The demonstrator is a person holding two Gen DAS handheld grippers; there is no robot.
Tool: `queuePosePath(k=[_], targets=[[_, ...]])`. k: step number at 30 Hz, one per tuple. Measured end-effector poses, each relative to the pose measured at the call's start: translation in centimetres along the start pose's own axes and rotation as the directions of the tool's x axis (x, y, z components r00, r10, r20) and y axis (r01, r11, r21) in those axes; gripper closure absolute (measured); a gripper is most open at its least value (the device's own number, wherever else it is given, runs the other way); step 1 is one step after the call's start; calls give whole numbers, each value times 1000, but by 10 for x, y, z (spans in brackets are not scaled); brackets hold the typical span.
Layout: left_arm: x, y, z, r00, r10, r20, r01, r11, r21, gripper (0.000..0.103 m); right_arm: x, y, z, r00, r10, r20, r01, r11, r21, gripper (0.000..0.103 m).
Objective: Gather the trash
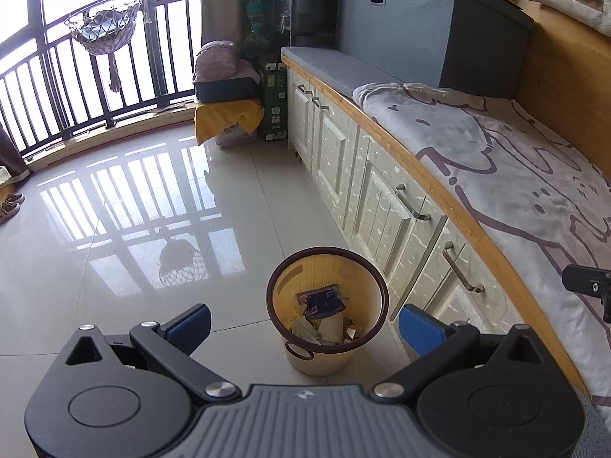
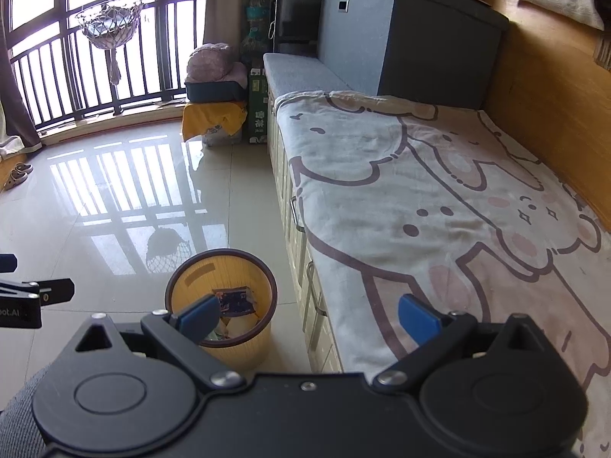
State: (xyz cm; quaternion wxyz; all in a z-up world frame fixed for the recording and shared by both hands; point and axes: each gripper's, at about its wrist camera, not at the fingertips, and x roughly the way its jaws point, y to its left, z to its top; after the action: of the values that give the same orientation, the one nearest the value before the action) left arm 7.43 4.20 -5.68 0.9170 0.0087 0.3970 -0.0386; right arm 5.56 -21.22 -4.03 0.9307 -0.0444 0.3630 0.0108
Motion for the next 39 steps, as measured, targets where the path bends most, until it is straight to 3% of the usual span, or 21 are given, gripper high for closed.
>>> queuePosePath(k=[17,39], targets=[[-11,-9,-2,999,-8,45,8,1000,11,0,-14,0,-5,1000,9,30,-9,1000,-2,2],[-11,-10,-1,999,-6,49,5,1000,8,0,-18,1,-4,999,5,40,-5,1000,-4,2]])
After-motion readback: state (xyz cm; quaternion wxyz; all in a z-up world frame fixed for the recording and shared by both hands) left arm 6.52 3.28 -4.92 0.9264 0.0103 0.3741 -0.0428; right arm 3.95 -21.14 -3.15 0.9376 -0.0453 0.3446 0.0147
